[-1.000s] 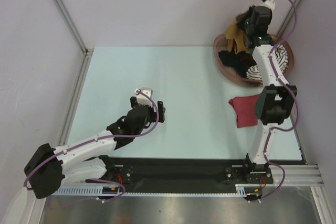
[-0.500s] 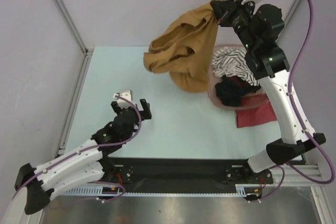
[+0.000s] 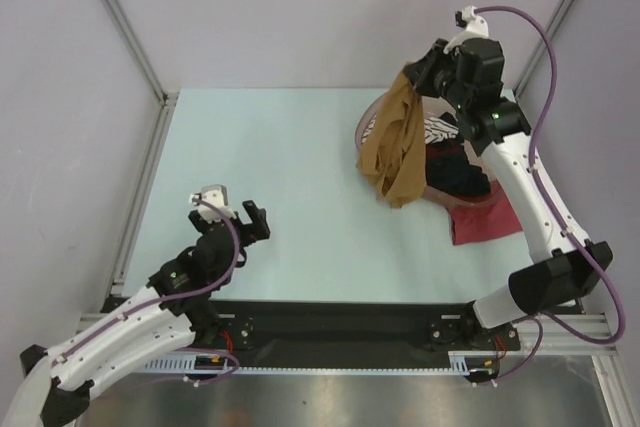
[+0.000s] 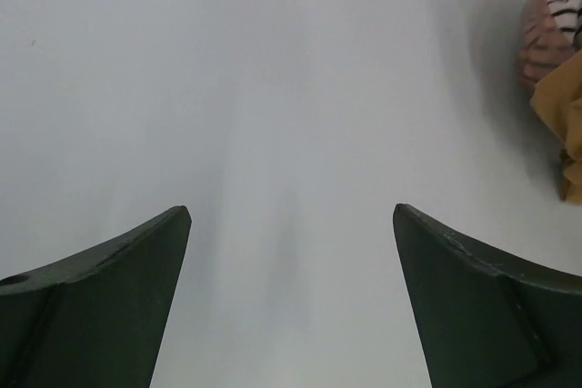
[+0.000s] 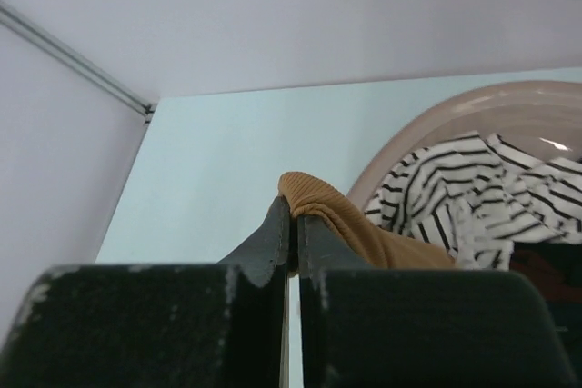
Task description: Fold and stack the tank tops
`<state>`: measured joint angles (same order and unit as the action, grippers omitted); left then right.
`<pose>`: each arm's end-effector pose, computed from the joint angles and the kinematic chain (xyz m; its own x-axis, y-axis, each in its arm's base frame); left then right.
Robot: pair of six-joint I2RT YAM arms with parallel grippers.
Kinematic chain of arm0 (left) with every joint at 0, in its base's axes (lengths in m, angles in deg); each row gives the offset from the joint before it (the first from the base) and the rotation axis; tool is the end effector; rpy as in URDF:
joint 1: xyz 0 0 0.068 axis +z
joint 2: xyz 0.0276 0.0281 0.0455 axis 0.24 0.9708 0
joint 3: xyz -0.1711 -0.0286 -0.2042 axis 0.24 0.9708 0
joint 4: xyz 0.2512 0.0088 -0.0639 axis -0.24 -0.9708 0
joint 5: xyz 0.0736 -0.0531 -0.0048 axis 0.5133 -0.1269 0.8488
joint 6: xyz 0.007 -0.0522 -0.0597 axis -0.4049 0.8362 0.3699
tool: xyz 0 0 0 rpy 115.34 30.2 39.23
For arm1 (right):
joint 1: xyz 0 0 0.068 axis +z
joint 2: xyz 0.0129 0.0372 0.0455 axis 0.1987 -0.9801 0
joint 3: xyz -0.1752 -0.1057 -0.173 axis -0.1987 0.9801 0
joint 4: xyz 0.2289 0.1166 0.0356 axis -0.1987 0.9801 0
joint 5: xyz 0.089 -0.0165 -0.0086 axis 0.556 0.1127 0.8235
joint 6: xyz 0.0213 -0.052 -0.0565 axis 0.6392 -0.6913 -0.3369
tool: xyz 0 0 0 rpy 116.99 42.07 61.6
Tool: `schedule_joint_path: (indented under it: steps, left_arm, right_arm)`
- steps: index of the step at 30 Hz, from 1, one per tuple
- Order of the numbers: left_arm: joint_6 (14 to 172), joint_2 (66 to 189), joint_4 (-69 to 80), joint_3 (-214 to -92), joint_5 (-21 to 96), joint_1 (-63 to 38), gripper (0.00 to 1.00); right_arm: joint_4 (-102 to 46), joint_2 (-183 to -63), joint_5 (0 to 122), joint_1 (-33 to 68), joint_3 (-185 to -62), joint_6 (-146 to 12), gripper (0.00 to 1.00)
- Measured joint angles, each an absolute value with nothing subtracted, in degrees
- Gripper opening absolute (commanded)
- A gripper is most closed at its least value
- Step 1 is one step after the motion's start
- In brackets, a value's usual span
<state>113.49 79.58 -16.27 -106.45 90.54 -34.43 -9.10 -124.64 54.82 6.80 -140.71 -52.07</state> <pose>0.1353 -0.0791 0.2409 -0.2531 -0.2841 -0.9248 -0.0520 0.9585 -0.2803 0.3375 0.1130 0.4498 -0.2667 0.2988 -0.9163 -0.2535 0.8955 0.3659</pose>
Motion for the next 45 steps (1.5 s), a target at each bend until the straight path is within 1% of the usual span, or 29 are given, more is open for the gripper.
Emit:
schedule_joint_path:
  steps: [4, 8, 9, 10, 11, 12, 13, 15, 16, 19, 21, 25, 29, 30, 31, 33, 36, 40, 42, 43, 44, 45]
  left_arm:
    - [114.28, 84.89, -17.54, -108.09, 90.39, -34.43, 1.00]
    - [115.37, 83.97, -18.09, -108.33, 91.06, -34.43, 1.00]
    - [115.77, 83.14, -18.39, -108.33, 91.59, -34.43, 1.00]
    - [115.94, 82.22, -18.74, -108.33, 92.02, -34.43, 1.00]
    - [116.25, 81.04, -18.98, -108.33, 92.46, -34.41, 1.00]
    - [116.38, 79.73, -19.03, -108.31, 92.88, -34.41, 1.00]
    - [116.38, 78.27, -18.96, -108.18, 93.27, -34.41, 1.00]
    - [116.38, 75.38, -18.44, -107.66, 93.75, -34.41, 1.00]
    - [116.36, 74.46, -18.09, -107.31, 93.90, -34.41, 1.00]
    - [116.29, 74.31, -17.78, -106.17, 94.04, -34.41, 1.00]
    - [116.16, 75.47, -17.80, -105.84, 94.04, -34.41, 1.00]
    - [115.77, 79.38, -17.43, -105.82, 93.88, -34.41, 1.00]
    - [115.48, 81.68, -16.76, -105.80, 93.14, -34.41, 1.00]
    - [115.24, 81.68, -16.45, -105.78, 92.92, -34.41, 1.00]
    - [115.11, 81.66, -15.97, -105.67, 92.70, -34.41, 1.00]
    - [114.61, 81.13, -14.68, -104.99, 92.00, -34.41, 1.00]
    - [113.93, 80.30, -13.28, -103.61, 91.30, -34.41, 1.00]
    - [113.45, 80.17, -12.01, -102.26, 89.97, -34.41, 1.00]
    - [113.12, 80.19, -11.79, -102.15, 89.49, -34.41, 1.00]
    - [113.10, 80.19, -11.55, -102.15, 89.25, -34.41, 1.00]
    - [113.06, 80.21, -11.31, -102.15, 88.94, -34.41, 1.00]
    - [112.90, 80.30, -11.03, -102.15, 88.77, -34.41, 1.00]
  right_arm:
    - [-7.62, -129.62, 60.16, 7.94, -147.81, -51.88, 0.00]
    - [-5.85, -130.32, 64.94, 15.61, -149.89, -54.94, 0.00]
    - [-5.54, -130.32, 66.34, 17.64, -149.98, -56.01, 0.02]
    - [-5.08, -130.32, 68.26, 20.07, -149.98, -57.32, 0.54]
    - [-4.40, -130.32, 69.86, 22.41, -149.96, -58.04, 0.77]
    - [-3.79, -130.26, 71.11, 24.31, -149.96, -58.85, 0.87]
    - [-3.18, -130.12, 71.87, 25.92, -149.93, -59.44, 0.89]
    - [-1.72, -129.21, 71.87, 26.89, -149.69, -59.90, 0.88]
    - [-0.60, -128.51, 70.67, 26.16, -149.41, -59.66, 0.84]
    - [1.98, -125.16, 64.77, 21.20, -145.69, -56.92, 0.79]
    - [3.97, -122.43, 59.30, 17.16, -140.73, -54.72, 0.79]
    - [7.22, -116.77, 47.59, 13.86, -127.09, -51.02, 0.81]
    - [9.72, -110.08, 41.93, 9.40, -114.13, -47.24, 0.84]
    - [10.11, -107.92, 40.70, 7.00, -111.49, -46.15, 0.87]
    - [10.39, -105.71, 39.30, 4.37, -109.37, -44.99, 0.99]
    - [11.18, -101.45, 35.50, 0.48, -106.90, -43.00, 1.00]
    - [11.84, -96.99, 31.30, -0.87, -105.96, -41.01, 1.00]
    - [12.14, -95.39, 29.18, -5.40, -104.58, -36.86, 0.99]
    - [11.68, -96.14, 29.58, -9.59, -102.48, -35.64, 0.89]
    - [11.38, -96.86, 30.52, -12.24, -101.11, -35.26, 0.79]
    - [11.09, -97.67, 31.76, -14.60, -99.99, -34.83, 0.77]
    - [10.70, -98.63, 32.70, -16.98, -98.96, -34.59, 0.77]
